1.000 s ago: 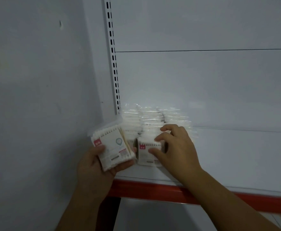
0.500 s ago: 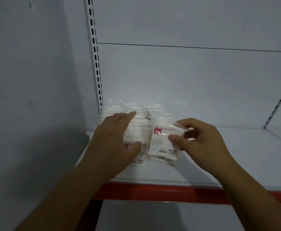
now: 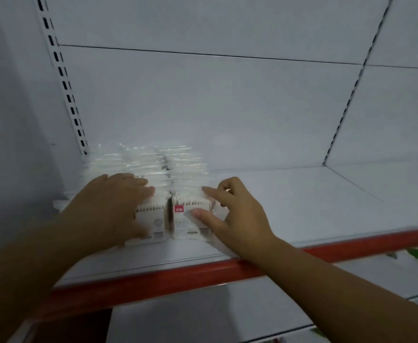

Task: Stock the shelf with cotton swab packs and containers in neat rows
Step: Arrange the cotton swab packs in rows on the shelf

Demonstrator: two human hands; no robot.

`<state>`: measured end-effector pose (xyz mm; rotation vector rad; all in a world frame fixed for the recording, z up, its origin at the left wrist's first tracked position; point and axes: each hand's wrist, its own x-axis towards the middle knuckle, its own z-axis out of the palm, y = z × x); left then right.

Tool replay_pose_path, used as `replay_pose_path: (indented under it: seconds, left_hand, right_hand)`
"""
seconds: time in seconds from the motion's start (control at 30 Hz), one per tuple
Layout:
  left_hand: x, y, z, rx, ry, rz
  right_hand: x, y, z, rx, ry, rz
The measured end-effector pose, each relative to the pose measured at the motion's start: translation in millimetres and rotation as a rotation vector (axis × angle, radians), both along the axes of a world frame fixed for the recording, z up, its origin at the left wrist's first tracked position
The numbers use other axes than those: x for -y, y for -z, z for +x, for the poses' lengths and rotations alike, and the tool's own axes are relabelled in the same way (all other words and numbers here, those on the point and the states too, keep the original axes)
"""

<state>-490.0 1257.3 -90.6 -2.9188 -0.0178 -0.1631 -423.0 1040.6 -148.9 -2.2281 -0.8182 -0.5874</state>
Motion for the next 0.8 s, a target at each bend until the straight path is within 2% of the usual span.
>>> replay_pose_path:
  seconds: [0.07,0.13,0.27,0.3,0.37,0.5,0.6,0.8]
  left_hand:
    - [10,-21,-5,-0.090,-0.055,0.030]
    - [31,-43,-3,-0.087,-0.070,0.013]
    - [139,-84,55,-0.120,0.093,-0.201]
    - [179,-89,76,-0.126,0.155,-0.198]
    - [267,-96,117,-0.114,0.239,-0.176]
    - [436,-96,170,-0.121,0.322,-0.172]
    - [544,-92,187,-0.178,0.464,-0.261]
    - [700,-85,222,-0.152,0.710,-0.324]
  right_hand:
    - [28,-16,5,-0.029,-0.021,0.039]
    - [76,-38,18,-0.003,-0.041,-0.083]
    - [213,-80,59,0.078,0.119,-0.810]
    - [253,-89,67,0.064,0.201,-0.940]
    - [331,-111,80,0.013,0.374,-1.050]
    - [471,-130,77,-0.157,0.600,-0.856]
    - [560,-124,60,-0.199,0.658,-0.864]
    - [720,-119,41,-0.325,0.763,-0.751]
